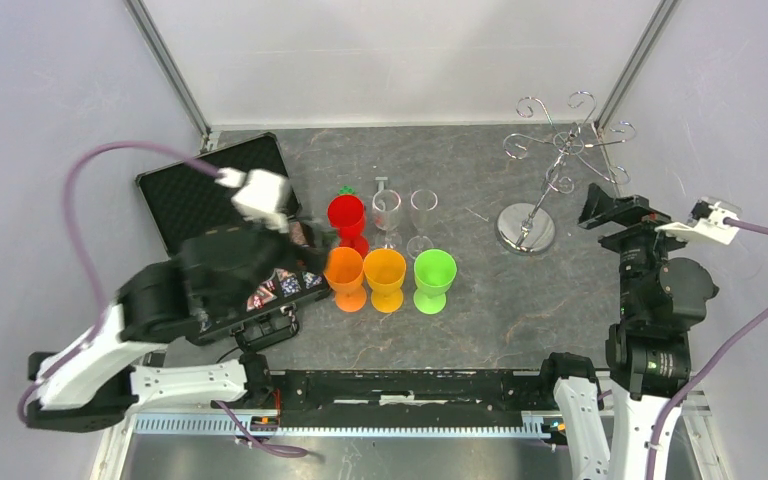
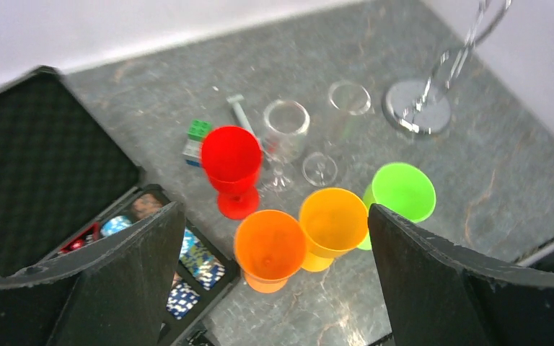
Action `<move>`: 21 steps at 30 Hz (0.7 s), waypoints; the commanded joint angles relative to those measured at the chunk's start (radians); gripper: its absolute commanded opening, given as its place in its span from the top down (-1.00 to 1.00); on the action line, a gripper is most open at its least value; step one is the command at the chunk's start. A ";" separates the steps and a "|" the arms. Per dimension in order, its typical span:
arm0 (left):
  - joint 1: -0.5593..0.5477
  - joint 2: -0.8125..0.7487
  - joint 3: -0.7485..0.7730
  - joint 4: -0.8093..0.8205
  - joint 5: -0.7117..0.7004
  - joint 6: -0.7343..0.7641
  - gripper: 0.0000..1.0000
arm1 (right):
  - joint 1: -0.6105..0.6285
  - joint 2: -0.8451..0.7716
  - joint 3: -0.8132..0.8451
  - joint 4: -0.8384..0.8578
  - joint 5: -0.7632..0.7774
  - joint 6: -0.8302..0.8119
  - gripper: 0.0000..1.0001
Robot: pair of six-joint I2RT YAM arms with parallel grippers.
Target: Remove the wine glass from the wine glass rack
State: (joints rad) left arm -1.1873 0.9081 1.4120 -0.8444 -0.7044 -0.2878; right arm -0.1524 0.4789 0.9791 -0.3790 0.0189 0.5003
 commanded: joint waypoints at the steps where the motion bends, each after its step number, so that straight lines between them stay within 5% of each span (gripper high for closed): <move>1: -0.006 -0.196 -0.011 -0.062 -0.167 -0.013 -1.00 | 0.002 -0.041 0.036 -0.006 0.202 -0.091 -0.96; 8: -0.006 -0.375 -0.018 -0.104 -0.247 0.003 -1.00 | 0.002 -0.085 0.008 0.017 0.271 -0.114 -0.96; 21: -0.006 -0.396 -0.021 -0.120 -0.317 0.019 -1.00 | 0.002 -0.078 0.017 -0.011 0.280 -0.114 -0.96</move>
State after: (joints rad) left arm -1.1873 0.5049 1.3964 -0.9646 -0.9768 -0.2871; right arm -0.1524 0.3962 0.9852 -0.3859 0.2749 0.3981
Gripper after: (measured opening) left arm 0.993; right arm 0.979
